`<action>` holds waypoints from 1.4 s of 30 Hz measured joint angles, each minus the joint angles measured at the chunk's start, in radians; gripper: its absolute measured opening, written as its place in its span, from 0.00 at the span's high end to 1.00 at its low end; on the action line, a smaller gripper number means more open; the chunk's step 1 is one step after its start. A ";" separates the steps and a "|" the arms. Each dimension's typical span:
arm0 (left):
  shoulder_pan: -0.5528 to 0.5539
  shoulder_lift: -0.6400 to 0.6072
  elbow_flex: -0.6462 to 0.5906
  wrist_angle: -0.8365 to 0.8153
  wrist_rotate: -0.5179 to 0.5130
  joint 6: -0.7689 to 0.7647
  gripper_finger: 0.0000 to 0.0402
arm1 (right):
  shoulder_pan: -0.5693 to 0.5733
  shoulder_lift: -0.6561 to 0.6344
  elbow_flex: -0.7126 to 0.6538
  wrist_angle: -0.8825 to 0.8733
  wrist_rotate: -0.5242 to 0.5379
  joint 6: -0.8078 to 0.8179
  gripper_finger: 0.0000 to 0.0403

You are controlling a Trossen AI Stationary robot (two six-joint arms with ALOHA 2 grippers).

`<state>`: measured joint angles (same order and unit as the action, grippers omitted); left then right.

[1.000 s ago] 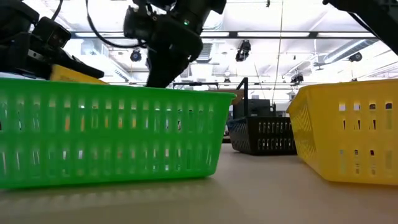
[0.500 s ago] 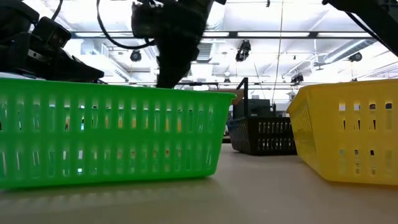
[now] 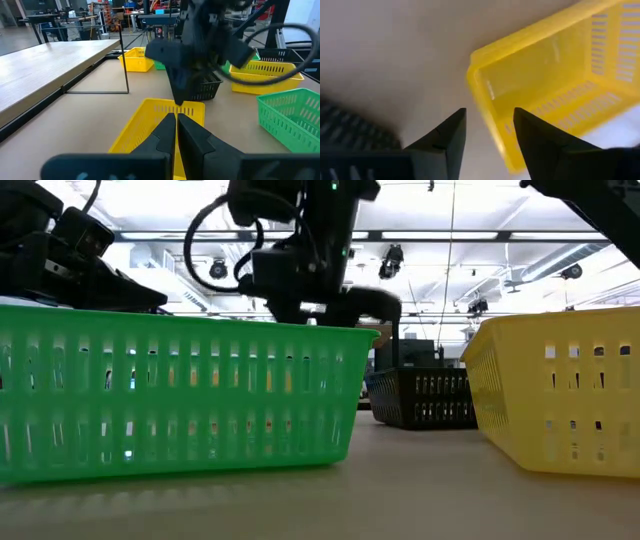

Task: Stack baskets on shelf by color
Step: Put the left yellow bin on the shelf

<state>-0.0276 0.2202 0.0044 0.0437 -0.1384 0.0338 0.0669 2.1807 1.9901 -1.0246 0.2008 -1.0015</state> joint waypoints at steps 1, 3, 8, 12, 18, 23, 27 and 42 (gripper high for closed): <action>0.000 0.000 0.000 0.000 0.000 0.000 0.99 | 0.000 0.000 -0.018 0.030 -0.007 -0.008 0.65; 0.000 0.000 0.000 0.000 0.000 0.000 0.99 | -0.001 0.001 -0.055 0.073 -0.018 -0.011 0.70; 0.000 0.000 0.000 0.000 0.000 0.000 0.99 | -0.002 0.001 -0.089 0.112 -0.025 0.094 0.88; 0.000 0.000 0.000 0.000 0.000 0.000 0.99 | 0.003 0.001 -0.038 0.086 -0.026 0.231 0.97; 0.000 0.000 0.000 0.000 0.000 0.000 0.99 | 0.032 -0.033 0.125 -0.060 -0.046 0.460 0.98; 0.000 0.000 0.000 0.000 0.000 0.000 0.99 | 0.007 -0.086 0.287 -0.143 -0.005 0.680 0.98; 0.000 0.002 0.000 0.000 0.000 0.000 0.99 | -0.076 -0.119 0.358 -0.175 0.087 0.779 0.98; 0.000 0.001 0.000 0.000 0.000 0.000 0.99 | -0.364 -0.110 0.344 -0.372 0.010 0.909 0.98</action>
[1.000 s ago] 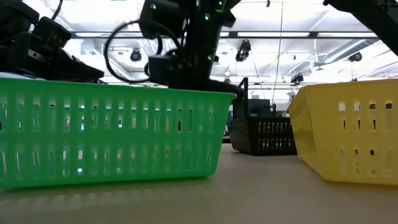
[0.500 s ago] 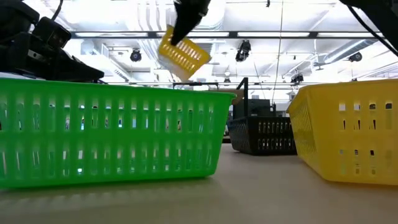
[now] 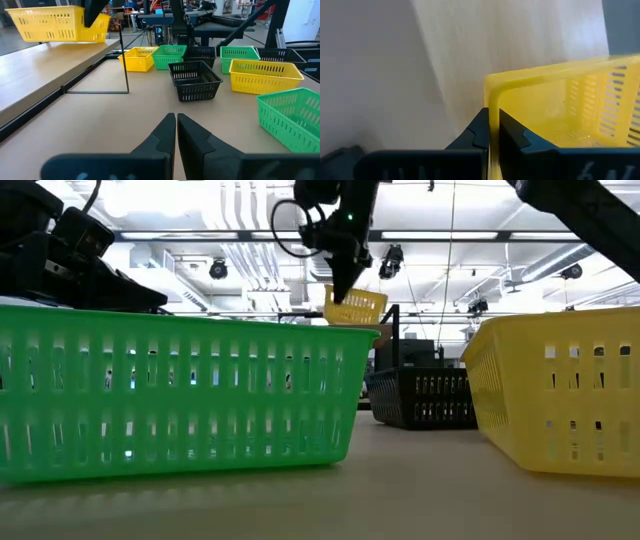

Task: Stack baskets on shelf by color
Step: Put the left yellow bin on the shelf, then put the top left black bin on the shelf

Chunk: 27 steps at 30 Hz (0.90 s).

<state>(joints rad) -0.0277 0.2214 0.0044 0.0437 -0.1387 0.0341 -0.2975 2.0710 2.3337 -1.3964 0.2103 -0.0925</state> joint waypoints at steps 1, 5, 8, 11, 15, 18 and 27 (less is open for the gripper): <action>0.000 0.000 0.000 0.000 0.000 0.000 0.99 | -0.001 0.001 0.000 -0.001 0.000 0.000 0.98; 0.000 0.001 0.000 0.000 0.000 0.000 0.99 | 0.001 0.003 0.000 -0.006 0.000 -0.023 0.98; 0.000 0.000 0.000 0.000 0.000 0.000 0.99 | 0.000 0.003 0.000 -0.017 0.000 -0.030 0.95; 0.000 0.000 0.000 0.000 0.000 0.000 0.99 | 0.000 0.003 0.000 -0.025 0.002 -0.029 0.88; 0.000 0.001 0.000 0.000 0.000 0.000 0.99 | 0.003 -0.001 0.000 -0.025 0.080 -0.037 0.75; 0.000 0.000 0.000 0.000 0.000 0.000 0.99 | 0.003 -0.008 0.000 -0.030 0.101 -0.039 0.68; 0.000 0.000 0.000 0.000 0.000 0.000 0.99 | 0.061 -0.052 0.000 -0.018 0.099 0.006 0.64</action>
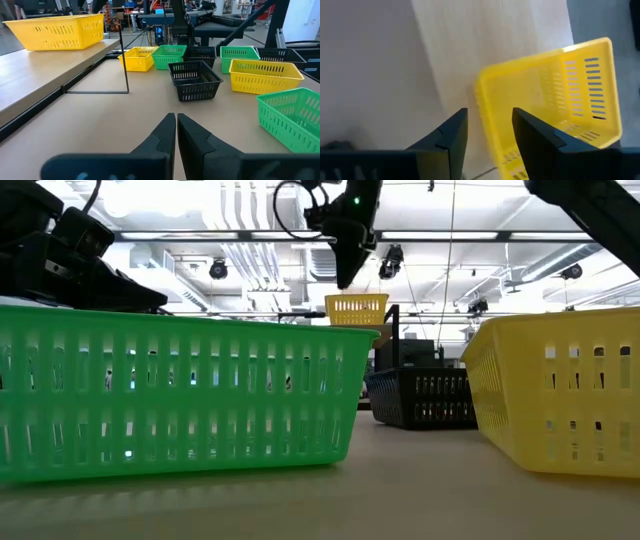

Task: Stack baskets on shelf by color
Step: Put the top left black bin on the shelf

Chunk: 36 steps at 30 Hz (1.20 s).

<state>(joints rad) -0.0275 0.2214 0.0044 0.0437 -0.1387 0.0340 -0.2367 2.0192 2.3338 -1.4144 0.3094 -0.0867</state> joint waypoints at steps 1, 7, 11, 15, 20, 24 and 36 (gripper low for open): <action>0.000 0.000 0.000 0.000 0.000 0.000 0.99 | 0.022 -0.004 -0.006 0.000 0.002 0.016 0.65; 0.000 0.000 0.000 0.000 0.000 0.000 0.99 | 0.219 -0.067 -0.140 0.054 0.015 0.117 0.74; 0.000 0.000 0.000 0.000 0.000 0.000 0.99 | 0.369 -0.137 -0.306 0.137 0.092 0.298 0.79; 0.000 0.000 0.000 0.000 0.000 0.000 0.99 | 0.482 -0.188 -0.458 0.200 0.112 0.566 0.83; 0.000 0.001 0.000 0.000 0.000 0.000 0.99 | 0.510 -0.211 -0.585 0.271 0.082 0.890 0.77; 0.000 0.002 0.000 0.000 0.000 0.000 0.99 | 0.483 -0.188 -0.633 0.300 0.036 1.022 0.65; 0.000 0.007 0.000 0.000 0.000 0.000 0.99 | 0.387 -0.048 -0.658 0.324 -0.108 1.081 0.49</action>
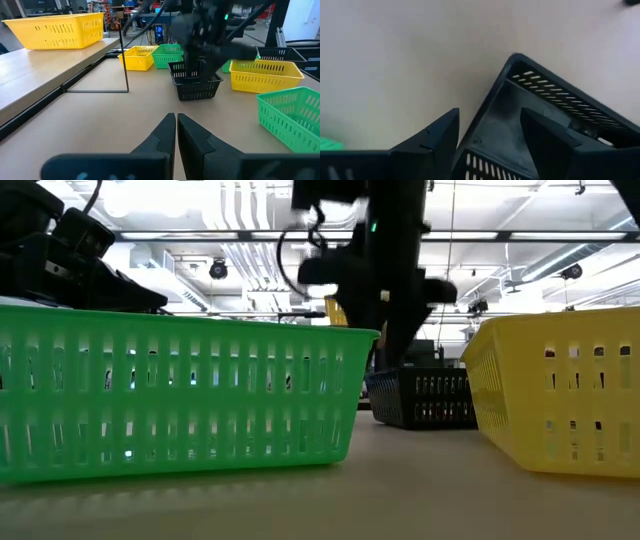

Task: Stack baskets on shelf by color
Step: Put the top left black bin on the shelf

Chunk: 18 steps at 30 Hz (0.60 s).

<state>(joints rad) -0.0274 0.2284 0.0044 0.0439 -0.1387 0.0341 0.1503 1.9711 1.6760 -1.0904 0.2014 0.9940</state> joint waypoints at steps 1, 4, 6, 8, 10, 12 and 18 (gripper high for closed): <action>0.000 0.001 0.000 0.000 0.000 0.000 0.99 | -0.001 0.014 0.000 -0.003 -0.015 -0.002 0.50; 0.000 0.002 0.000 0.000 0.000 0.000 0.99 | 0.000 0.046 0.000 -0.003 -0.056 -0.025 0.53; 0.000 0.002 0.000 0.000 0.000 0.000 0.99 | 0.002 0.064 0.000 -0.003 -0.075 -0.044 0.57; 0.000 0.002 0.000 0.000 0.000 0.000 0.99 | 0.008 0.072 0.000 -0.003 -0.074 -0.068 0.63; 0.000 0.002 0.000 0.000 0.000 0.000 0.99 | 0.015 0.073 0.000 0.000 -0.070 -0.102 0.71; 0.000 0.001 0.000 0.000 0.000 0.000 0.99 | 0.027 0.070 0.000 0.007 -0.070 -0.155 0.81; 0.000 0.001 0.000 0.000 0.000 0.000 0.99 | 0.085 0.046 0.079 0.047 -0.073 -0.474 0.96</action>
<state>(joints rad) -0.0273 0.2291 0.0044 0.0437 -0.1390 0.0341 0.2356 2.0173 1.7548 -1.0434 0.1283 0.5203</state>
